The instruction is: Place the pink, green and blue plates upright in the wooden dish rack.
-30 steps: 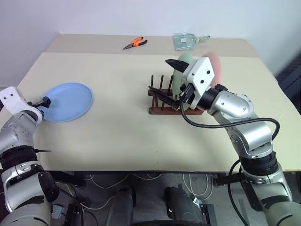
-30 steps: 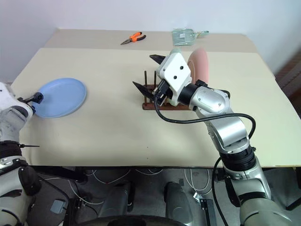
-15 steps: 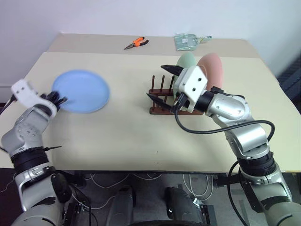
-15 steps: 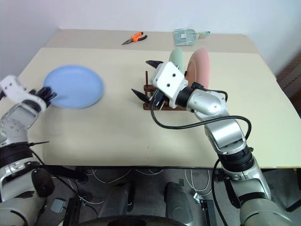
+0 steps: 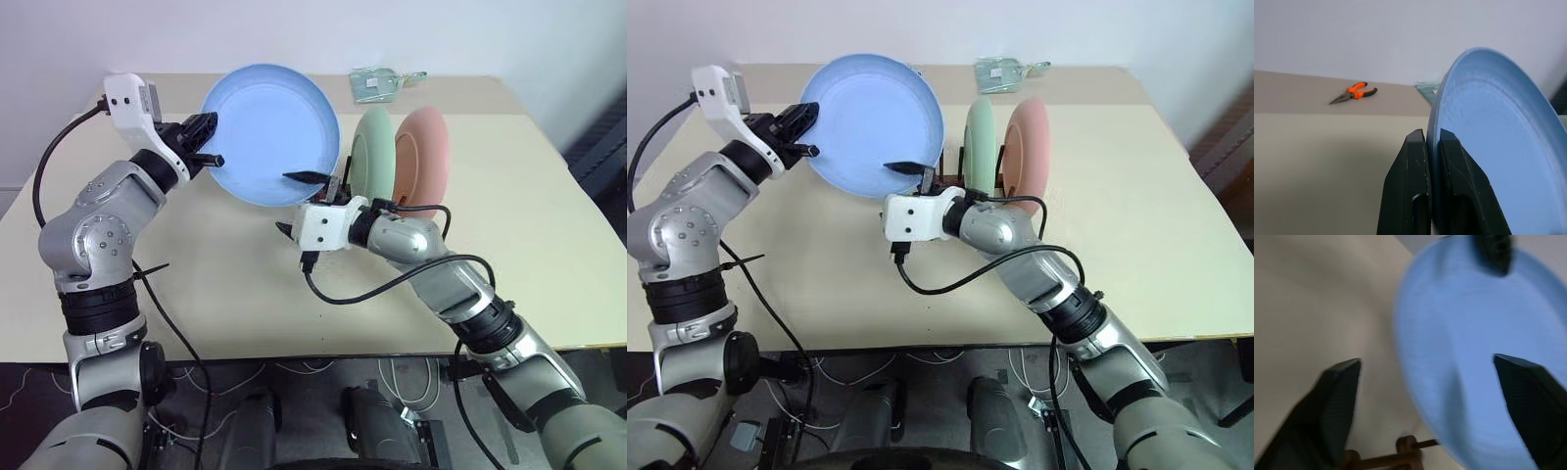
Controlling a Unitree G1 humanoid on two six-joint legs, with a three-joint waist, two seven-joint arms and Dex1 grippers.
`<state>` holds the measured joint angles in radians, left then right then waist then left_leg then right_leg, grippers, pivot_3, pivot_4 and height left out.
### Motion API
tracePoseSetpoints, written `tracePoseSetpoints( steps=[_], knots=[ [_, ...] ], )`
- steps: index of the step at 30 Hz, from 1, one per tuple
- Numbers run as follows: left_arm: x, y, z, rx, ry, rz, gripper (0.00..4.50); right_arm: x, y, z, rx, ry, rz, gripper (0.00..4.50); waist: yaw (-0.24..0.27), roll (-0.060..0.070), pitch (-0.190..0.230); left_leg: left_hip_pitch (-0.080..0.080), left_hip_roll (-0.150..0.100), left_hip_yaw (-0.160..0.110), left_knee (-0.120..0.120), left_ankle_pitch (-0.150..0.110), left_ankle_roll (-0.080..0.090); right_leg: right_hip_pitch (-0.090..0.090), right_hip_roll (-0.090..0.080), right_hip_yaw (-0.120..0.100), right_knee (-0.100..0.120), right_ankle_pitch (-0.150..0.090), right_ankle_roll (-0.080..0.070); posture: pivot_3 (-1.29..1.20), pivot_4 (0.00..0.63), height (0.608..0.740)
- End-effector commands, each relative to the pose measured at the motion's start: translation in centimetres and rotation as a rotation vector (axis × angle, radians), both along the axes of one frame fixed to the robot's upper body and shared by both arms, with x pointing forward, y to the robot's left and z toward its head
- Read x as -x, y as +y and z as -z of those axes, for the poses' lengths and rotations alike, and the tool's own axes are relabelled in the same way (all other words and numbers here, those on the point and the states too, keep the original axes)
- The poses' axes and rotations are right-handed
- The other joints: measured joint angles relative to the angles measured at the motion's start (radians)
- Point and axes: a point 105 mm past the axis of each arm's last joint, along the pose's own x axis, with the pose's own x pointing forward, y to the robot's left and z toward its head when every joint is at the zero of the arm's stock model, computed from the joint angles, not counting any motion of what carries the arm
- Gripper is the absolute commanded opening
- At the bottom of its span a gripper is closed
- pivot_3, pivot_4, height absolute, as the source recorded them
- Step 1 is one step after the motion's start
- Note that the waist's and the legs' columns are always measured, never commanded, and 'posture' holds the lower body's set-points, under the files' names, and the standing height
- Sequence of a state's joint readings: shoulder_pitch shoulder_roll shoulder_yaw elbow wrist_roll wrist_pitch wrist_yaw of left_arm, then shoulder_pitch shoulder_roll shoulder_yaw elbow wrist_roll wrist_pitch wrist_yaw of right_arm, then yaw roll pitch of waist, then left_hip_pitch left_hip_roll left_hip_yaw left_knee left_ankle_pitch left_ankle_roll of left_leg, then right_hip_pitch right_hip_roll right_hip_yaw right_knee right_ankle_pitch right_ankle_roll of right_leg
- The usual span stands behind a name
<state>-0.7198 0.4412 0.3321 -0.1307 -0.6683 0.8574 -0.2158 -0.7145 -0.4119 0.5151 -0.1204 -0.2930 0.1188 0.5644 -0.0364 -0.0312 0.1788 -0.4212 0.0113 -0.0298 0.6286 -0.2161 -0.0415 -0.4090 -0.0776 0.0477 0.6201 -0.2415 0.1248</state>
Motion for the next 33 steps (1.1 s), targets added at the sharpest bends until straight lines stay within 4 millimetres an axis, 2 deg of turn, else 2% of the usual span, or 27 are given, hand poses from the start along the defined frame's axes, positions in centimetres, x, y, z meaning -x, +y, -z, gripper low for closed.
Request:
tracePoseSetpoints(
  steps=[1,5,8,11,12,14,16,17,19,21,23,26,29,33],
  knots=[
    [1.0,-0.3,-1.6,0.02,-0.06,0.027,0.0,0.2,1.1,-1.2,0.007,-0.064,-0.037,2.24,0.0,0.0,0.0,0.0,0.0,0.0,0.0,0.0,0.0,0.0,0.0,0.0,0.0,0.0,0.0,0.0,0.15,0.732],
    [1.2,-0.5,-1.4,0.022,-0.053,0.037,0.0,0.0,1.3,-1.0,0.022,-0.071,-0.033,0.06,0.0,0.0,0.0,0.0,0.0,0.0,0.0,0.0,0.0,0.0,0.0,0.0,0.0,0.0,0.0,0.0,0.15,0.732],
    [1.4,-0.8,-1.2,0.038,-0.045,0.067,0.0,-0.1,1.2,-1.0,0.035,-0.092,-0.022,0.02,0.0,0.0,0.0,0.0,0.0,-0.001,0.0,0.0,0.0,0.0,0.0,0.0,0.0,0.0,0.0,0.0,0.15,0.732],
    [2.1,-1.5,-1.2,0.072,-0.053,0.136,1.07,0.0,1.1,-1.1,0.038,-0.112,-0.015,0.0,-0.001,0.0,0.0,0.0,0.0,-0.001,0.0,0.0,0.0,0.0,0.0,0.0,0.0,0.0,0.0,0.0,0.15,0.732],
    [2.2,-1.3,-1.5,0.076,-0.07,0.124,1.58,0.2,1.2,-1.2,0.04,-0.123,-0.019,0.0,-0.001,0.0,0.0,0.0,0.0,-0.001,0.0,0.0,0.0,0.0,0.0,0.0,0.0,0.0,0.0,0.0,0.15,0.732],
    [1.8,0.5,-3.6,0.11,-0.164,0.012,2.53,0.6,1.4,-1.5,0.034,-0.144,-0.031,0.0,0.0,0.0,0.0,0.0,0.0,-0.001,0.0,0.0,0.0,0.0,0.0,0.0,0.0,0.0,0.0,0.0,0.15,0.732],
    [1.3,3.9,-5.8,0.227,-0.245,-0.133,3.55,1.0,1.6,-2.1,-0.005,-0.151,-0.04,0.0,0.001,-0.001,0.0,0.0,0.0,-0.001,0.0,0.0,-0.001,0.0,0.0,0.0,0.0,0.0,0.0,0.0,0.15,0.732],
    [1.1,5.7,-6.5,0.269,-0.273,-0.201,3.55,1.1,1.7,-2.6,-0.036,-0.152,-0.045,0.0,0.0,-0.001,0.0,0.0,0.0,-0.001,0.0,0.0,-0.001,0.0,0.0,-0.001,0.0,0.0,0.0,0.0,0.15,0.732],
    [0.8,8.4,-6.2,0.155,-0.29,-0.36,3.55,1.4,1.6,-3.9,-0.146,-0.143,-0.05,0.0,-0.008,-0.001,0.0,0.0,0.0,-0.001,0.0,0.001,-0.001,0.0,0.0,-0.001,0.0,0.0,0.0,0.0,0.15,0.732],
    [0.4,9.9,-4.9,-0.003,-0.277,-0.458,3.55,2.2,1.3,-5.5,-0.288,-0.112,-0.082,0.0,-0.009,0.0,0.0,0.002,0.0,0.0,-0.002,0.001,-0.001,0.0,0.0,0.0,0.0,0.0,0.0,0.0,0.15,0.732],
    [0.0,10.0,-2.7,-0.21,-0.264,-0.475,3.55,3.2,0.7,-7.2,-0.473,-0.03,-0.124,0.0,-0.005,0.0,0.0,0.003,0.0,0.0,-0.005,0.001,-0.001,0.001,0.0,0.001,0.0,0.0,0.0,0.0,0.15,0.732],
    [-0.2,7.4,2.2,-0.436,-0.228,-0.344,3.55,4.2,-0.4,-9.4,-0.8,0.194,-0.181,0.0,0.006,0.0,0.0,0.003,0.0,0.0,-0.006,0.002,-0.003,0.001,0.0,0.0,0.0,0.0,0.0,0.0,0.15,0.732],
    [0.1,4.8,6.2,-0.457,-0.174,-0.194,3.55,4.5,-1.3,-10.3,-1.042,0.414,-0.224,0.0,0.022,-0.001,0.0,0.002,0.0,0.0,-0.006,0.002,-0.004,0.001,0.0,0.0,0.0,0.0,-0.001,0.0,0.15,0.732],
    [1.1,1.9,9.5,-0.44,-0.123,-0.022,3.55,4.9,-1.6,-10.6,-1.215,0.605,-0.258,0.0,0.021,-0.001,0.0,0.002,0.001,0.0,-0.006,0.002,-0.004,0.0,-0.001,0.0,-0.002,0.0,-0.004,0.0,0.15,0.732]
  ],
)
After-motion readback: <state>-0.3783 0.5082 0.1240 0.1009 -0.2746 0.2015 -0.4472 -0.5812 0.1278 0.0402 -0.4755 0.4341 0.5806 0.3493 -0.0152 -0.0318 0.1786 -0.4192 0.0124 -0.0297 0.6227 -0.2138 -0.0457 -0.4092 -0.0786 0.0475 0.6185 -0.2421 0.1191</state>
